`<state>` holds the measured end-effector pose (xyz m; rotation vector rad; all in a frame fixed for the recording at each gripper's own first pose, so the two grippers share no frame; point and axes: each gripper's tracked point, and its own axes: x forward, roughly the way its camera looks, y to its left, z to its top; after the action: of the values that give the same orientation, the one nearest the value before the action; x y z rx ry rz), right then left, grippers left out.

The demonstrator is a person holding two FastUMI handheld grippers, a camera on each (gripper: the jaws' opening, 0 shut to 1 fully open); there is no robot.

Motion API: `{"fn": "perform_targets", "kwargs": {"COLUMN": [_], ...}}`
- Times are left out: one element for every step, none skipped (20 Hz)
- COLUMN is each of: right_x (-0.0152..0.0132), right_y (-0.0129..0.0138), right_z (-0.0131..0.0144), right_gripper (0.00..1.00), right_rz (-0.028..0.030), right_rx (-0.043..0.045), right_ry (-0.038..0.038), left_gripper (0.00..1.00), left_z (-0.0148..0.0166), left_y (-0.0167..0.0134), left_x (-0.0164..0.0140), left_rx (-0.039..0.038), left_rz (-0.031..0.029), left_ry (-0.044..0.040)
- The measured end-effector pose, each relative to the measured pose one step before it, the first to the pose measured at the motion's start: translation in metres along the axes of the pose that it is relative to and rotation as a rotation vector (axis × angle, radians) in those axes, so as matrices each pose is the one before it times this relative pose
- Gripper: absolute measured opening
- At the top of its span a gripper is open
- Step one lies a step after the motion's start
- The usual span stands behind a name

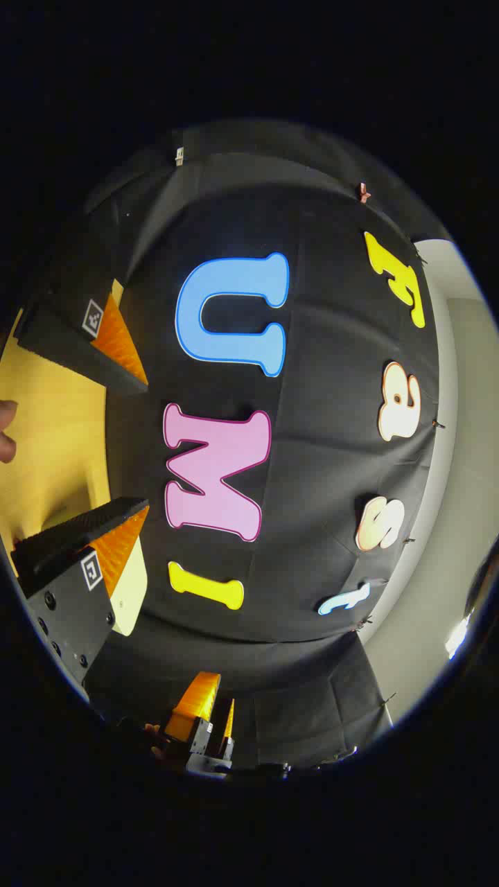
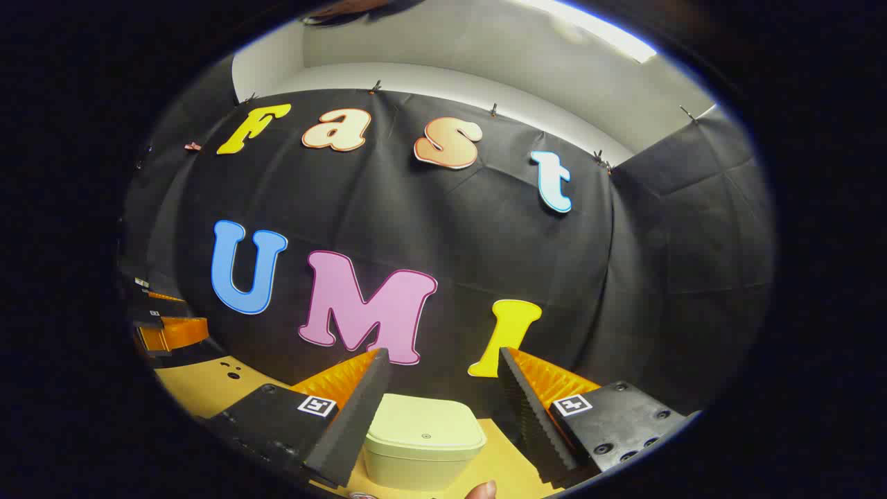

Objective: Press the lid of the desktop garbage bin to open it, pick up the crumpled paper on the desktop and throw it into the bin, then pick up the pop can on the desktop and drop it into the bin, and finally close the garbage bin lid.

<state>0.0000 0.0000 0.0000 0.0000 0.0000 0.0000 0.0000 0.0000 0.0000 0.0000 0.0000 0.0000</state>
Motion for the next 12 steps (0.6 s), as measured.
{"fn": "perform_targets", "kwargs": {"right_x": [0.0026, 0.00181, 0.00132, 0.0026, 0.00105, 0.00142, 0.00259, 0.00106, 0.00177, 0.00158, 0.00145, 0.00179], "right_y": [0.00011, 0.00012, 0.00157, 0.00167, 0.00164, 0.00151, 0.0002, 0.00076, -0.00073, 0.00022, -0.00006, -0.00041], "right_z": [-0.00443, -0.0044, -0.00489, -0.00407, -0.00375, -0.00101, 0.0016, 0.00073, -0.00024, -0.00029, -0.00067, 0.00072], "right_gripper": [0.97, 0.97, 0.97, 0.97, 0.97, 0.97, 0.97, 0.97, 0.96, 0.97, 0.97, 0.97], "right_rz": [0.01293, 0.01186, 0.01208, 0.01075, 0.01229, 0.00831, 0.00556, 0.00673, 0.00316, 0.00482, 0.00293, 0.00394], "right_rx": [-0.00202, -0.00076, 0.00269, 0.00529, 0.00481, -0.00137, -0.00545, -0.00843, -0.00578, 0.00034, 0.00325, 0.00503], "right_ry": [0.0048, 0.00876, 0.00661, 0.00989, 0.00765, -0.0009, -0.0021, -0.00441, -0.00196, -0.00109, 0.00276, 0.00148], "left_gripper": [0.95, 0.95, 0.95, 0.95, 0.95, 0.95, 0.95, 0.95, 0.95, 0.95, 0.95, 0.95], "left_z": [-0.00166, -0.00146, -0.00308, -0.00066, -0.00234, 0.0002, -0.00132, 0.00068, -0.00024, 0.00084, -0.0012, 0.00069], "left_y": [0.002, 0.00219, 0.00221, 0.00148, 0.00116, 0.00167, 0.00218, 0.00185, -0.00012, 0.0009, 0.00048, -0.00076], "left_x": [-0.00227, -0.00167, -0.00215, 0.00074, 0.0008, 0.00083, 0.00036, 0.00061, 0.00024, 0.00158, 0.0006, 0.00145], "left_rx": [0.00615, 0.00378, -0.00027, 0.0003, 0.00376, 0.0075, 0.00797, 0.00772, 0.00595, 0.00464, 0.00268, -0.00082], "left_rz": [0.01059, 0.00989, 0.0093, 0.01009, 0.00802, 0.00849, 0.00842, 0.00572, 0.00315, 0.00528, 0.00241, 0.00196], "left_ry": [0.00231, 0.00247, -0.00066, 0.00881, 0.00545, 0.00268, 0.00148, -0.00006, -0.00056, -0.00046, 0.00067, 0.00001]}}
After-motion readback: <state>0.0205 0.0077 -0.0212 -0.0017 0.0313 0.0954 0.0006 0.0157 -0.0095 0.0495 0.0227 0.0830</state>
